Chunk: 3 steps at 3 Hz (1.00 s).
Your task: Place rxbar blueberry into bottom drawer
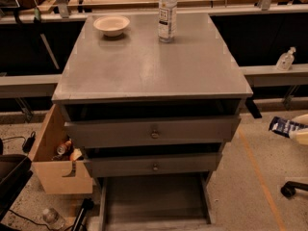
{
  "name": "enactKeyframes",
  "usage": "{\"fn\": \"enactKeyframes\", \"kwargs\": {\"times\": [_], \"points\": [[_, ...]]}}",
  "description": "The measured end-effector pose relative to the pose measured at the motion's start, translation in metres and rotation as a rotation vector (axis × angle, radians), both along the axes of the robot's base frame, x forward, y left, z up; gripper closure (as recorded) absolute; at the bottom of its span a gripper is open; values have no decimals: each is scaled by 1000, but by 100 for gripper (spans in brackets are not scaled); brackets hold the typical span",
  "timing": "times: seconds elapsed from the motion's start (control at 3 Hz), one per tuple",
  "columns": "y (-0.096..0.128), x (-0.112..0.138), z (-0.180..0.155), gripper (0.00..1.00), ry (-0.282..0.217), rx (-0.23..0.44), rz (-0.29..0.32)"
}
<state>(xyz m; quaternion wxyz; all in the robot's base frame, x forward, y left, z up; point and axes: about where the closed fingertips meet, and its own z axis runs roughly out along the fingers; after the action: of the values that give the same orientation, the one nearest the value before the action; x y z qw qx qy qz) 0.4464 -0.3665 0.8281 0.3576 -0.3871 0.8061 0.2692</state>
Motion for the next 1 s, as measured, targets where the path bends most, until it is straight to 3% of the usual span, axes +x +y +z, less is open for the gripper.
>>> {"fn": "enactKeyframes", "kwargs": {"times": [0.33,0.67,1.0], "points": [[13,-2,-31,100,21,-15,4],[47,-6,-119,100,88,-30,35],[85,-23,-210,100,107,-50,93]]}}
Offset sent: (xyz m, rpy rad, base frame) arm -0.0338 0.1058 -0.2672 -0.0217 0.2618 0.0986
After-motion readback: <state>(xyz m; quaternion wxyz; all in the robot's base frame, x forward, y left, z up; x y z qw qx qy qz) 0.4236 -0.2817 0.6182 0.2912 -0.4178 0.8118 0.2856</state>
